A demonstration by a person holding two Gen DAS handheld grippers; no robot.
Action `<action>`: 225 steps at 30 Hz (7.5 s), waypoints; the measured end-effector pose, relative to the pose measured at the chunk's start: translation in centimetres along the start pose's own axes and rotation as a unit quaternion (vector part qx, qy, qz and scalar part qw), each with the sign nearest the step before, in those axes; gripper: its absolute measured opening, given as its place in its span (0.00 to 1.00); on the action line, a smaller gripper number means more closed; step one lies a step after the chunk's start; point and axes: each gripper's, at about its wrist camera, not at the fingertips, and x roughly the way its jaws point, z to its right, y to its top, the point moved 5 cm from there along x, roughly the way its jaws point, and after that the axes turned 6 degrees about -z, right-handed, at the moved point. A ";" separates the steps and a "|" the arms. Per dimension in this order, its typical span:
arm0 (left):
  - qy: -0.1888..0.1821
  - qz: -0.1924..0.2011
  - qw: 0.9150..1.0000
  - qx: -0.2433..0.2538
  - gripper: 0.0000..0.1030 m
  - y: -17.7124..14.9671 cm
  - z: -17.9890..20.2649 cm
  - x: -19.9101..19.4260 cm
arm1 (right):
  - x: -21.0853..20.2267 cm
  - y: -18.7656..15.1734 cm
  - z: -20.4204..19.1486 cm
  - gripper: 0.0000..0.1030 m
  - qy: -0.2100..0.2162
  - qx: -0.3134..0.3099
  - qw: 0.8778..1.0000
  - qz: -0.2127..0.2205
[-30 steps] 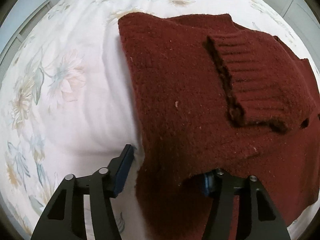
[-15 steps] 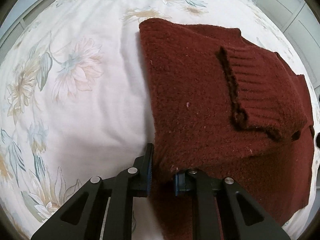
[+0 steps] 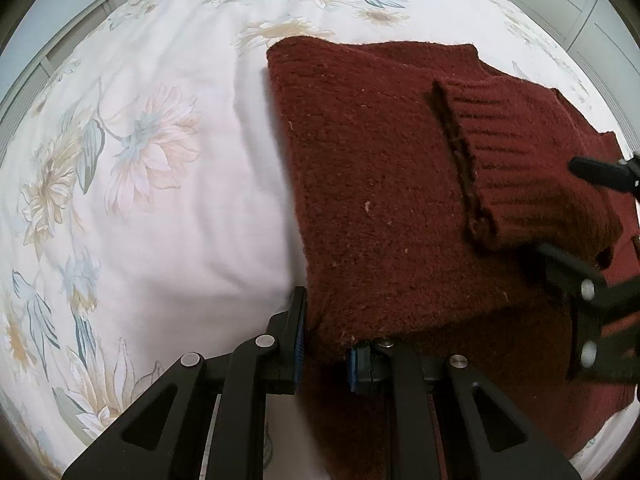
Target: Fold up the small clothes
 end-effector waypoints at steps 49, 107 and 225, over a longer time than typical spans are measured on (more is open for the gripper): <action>-0.015 0.008 0.999 -0.035 0.73 2.4 -2.6 -3.8 | -9.4 -14.9 20.3 0.80 -0.032 0.257 0.964 0.056; -0.018 -0.046 0.998 -0.032 0.99 -16.7 0.9 -3.1 | -6.8 -36.6 16.9 0.98 0.051 0.306 0.950 -0.047; -0.045 0.058 0.997 -0.009 0.99 3.1 2.4 -2.1 | -4.0 -18.0 21.4 1.00 -0.011 0.250 0.967 0.057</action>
